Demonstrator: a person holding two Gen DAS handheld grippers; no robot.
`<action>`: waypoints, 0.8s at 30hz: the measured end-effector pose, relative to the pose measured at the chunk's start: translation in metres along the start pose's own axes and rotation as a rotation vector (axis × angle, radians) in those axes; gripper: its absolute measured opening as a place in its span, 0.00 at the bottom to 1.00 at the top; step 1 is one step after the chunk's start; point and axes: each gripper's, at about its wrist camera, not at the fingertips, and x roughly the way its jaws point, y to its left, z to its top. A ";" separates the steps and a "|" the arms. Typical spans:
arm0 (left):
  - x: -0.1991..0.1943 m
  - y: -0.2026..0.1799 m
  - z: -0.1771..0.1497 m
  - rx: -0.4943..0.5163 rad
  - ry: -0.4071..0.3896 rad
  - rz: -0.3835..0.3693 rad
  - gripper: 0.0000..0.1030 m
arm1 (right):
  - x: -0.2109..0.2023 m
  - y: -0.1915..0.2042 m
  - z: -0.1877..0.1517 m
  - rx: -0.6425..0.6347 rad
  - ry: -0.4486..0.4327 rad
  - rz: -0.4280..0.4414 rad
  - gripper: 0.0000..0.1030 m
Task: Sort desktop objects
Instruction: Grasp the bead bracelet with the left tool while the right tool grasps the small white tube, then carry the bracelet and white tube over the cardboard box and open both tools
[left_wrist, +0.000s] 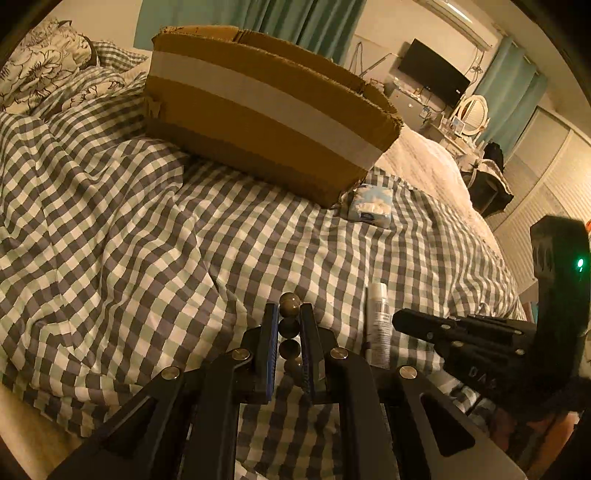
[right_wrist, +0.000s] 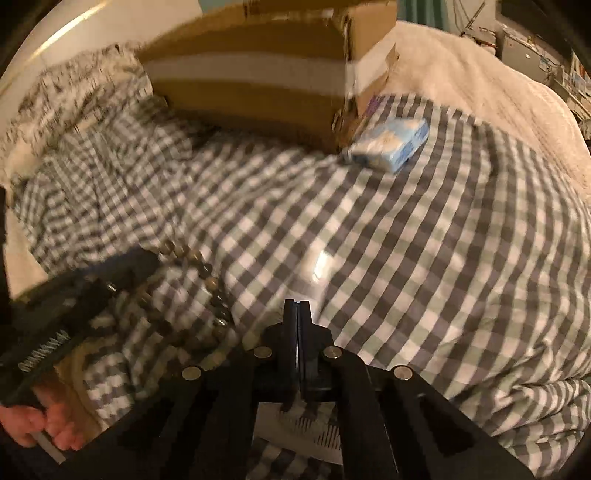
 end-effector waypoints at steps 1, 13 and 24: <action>0.000 0.000 -0.001 0.001 0.002 0.001 0.11 | -0.002 0.000 0.000 0.006 0.004 0.010 0.00; 0.045 0.008 -0.019 -0.002 0.121 0.088 0.11 | 0.036 0.011 -0.006 -0.049 0.062 -0.066 0.29; 0.002 0.008 -0.008 -0.107 0.042 -0.129 0.11 | -0.023 -0.015 0.007 0.068 -0.103 0.048 0.00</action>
